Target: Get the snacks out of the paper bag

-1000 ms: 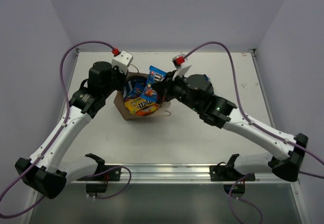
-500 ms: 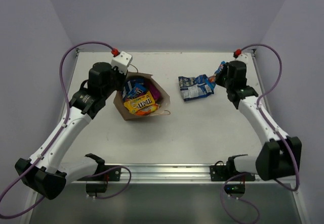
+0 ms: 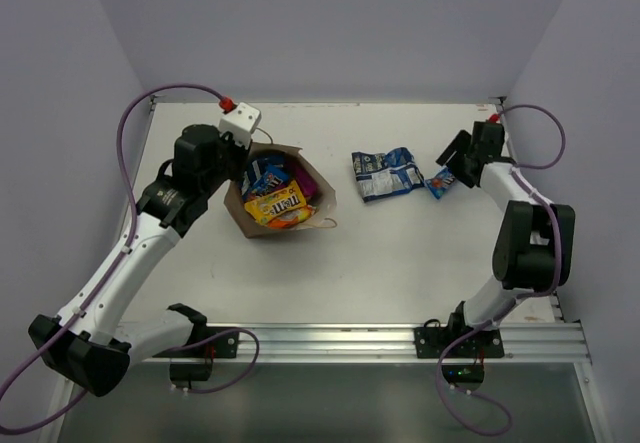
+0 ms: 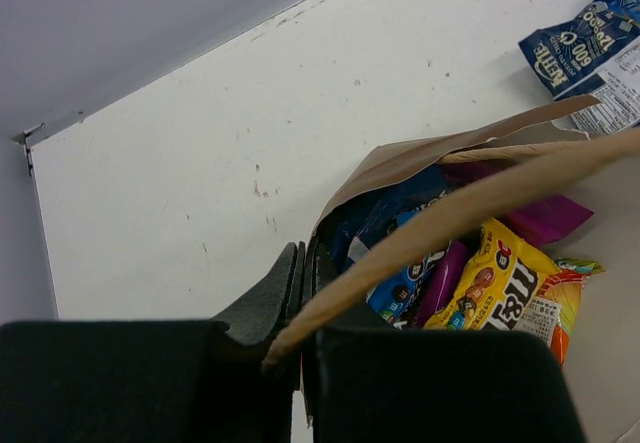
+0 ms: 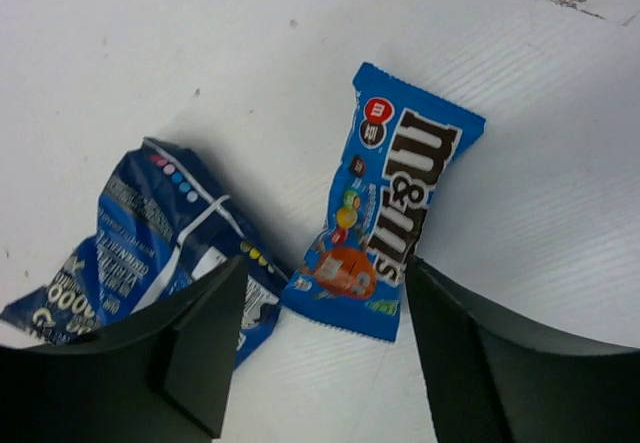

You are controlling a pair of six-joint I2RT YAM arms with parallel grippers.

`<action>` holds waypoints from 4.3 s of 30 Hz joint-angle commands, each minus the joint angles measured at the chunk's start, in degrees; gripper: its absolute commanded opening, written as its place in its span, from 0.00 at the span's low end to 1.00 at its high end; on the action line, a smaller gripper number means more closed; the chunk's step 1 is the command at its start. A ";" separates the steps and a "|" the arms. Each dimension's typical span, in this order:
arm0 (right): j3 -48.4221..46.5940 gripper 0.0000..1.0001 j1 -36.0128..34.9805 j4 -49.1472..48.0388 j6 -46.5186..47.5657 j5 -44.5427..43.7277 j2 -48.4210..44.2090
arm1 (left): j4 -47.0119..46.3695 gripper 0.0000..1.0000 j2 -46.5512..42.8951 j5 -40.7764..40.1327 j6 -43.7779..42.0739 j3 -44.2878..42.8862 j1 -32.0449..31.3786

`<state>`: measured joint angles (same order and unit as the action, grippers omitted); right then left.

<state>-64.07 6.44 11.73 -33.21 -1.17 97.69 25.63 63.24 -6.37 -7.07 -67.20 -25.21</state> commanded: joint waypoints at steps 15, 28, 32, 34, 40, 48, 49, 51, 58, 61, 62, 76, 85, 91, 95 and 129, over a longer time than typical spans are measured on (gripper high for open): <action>-7.28 0.73 -38.32 1.35 32.57 26.20 -30.28 | -7.61 0.00 -2.42 1.53 -2.07 -0.47 -0.19; -18.72 0.74 -57.50 9.12 65.90 21.30 -11.04 | -8.40 0.00 -1.80 5.40 -3.83 -1.53 -0.19; -16.53 0.74 -58.38 4.37 66.78 19.10 -7.08 | -9.10 0.00 -2.33 5.49 -4.70 -0.92 -0.19; -15.82 0.74 -58.29 1.91 67.05 18.57 -5.07 | -9.37 0.00 -2.68 5.67 -4.79 -0.30 -0.19; -14.68 0.76 -58.29 -4.33 67.40 14.20 0.04 | -9.54 0.00 -3.04 6.11 -4.71 0.93 -0.19; -14.24 0.53 -58.29 -8.21 68.28 11.36 4.00 | -9.54 0.00 -3.21 6.02 -4.71 0.93 -0.19; -14.32 0.47 -58.29 -7.95 68.02 11.71 4.00 | -9.46 0.00 -3.21 5.85 -4.71 0.93 -0.19; -14.76 0.26 -58.29 -6.90 67.41 12.15 3.39 | -9.37 0.00 -3.30 5.58 -4.88 1.11 -0.19; -15.03 0.09 -58.29 -3.03 65.91 14.70 -1.35 | -9.37 0.00 -3.65 4.79 -4.88 1.46 -0.19; -13.89 0.05 -58.29 -3.11 65.03 15.49 -4.95 | -9.28 0.00 -3.83 4.35 -4.97 1.54 -0.19; -13.71 0.03 -58.29 -3.03 64.77 15.67 -5.92 | -9.28 0.00 -3.83 4.18 -4.97 1.54 -0.19; -8.19 0.00 -55.41 0.49 54.15 1.17 -25.43 | -10.24 0.00 -3.48 0.57 -4.88 1.54 -0.19; 11.31 0.00 -38.80 -0.04 24.62 -8.07 -32.48 | -9.98 0.00 -3.83 -1.18 -4.18 2.25 -0.19; 16.61 0.01 -35.44 -1.62 15.11 -4.20 -22.31 | -9.90 0.00 -4.00 -1.45 -4.09 2.16 -0.19; 15.21 0.19 -35.09 -0.74 13.61 -1.83 -16.14 | -9.46 0.00 -4.44 -1.54 -4.09 2.16 -0.19; -18.99 0.75 -60.75 -6.71 -0.96 -6.64 -2.25 | -6.29 0.00 -4.80 0.57 0.57 1.37 -0.19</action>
<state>-84.55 -53.69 10.79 -21.71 -2.57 94.78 22.52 60.84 -5.54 -7.90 -64.05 -25.21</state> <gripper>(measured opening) 0.736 0.032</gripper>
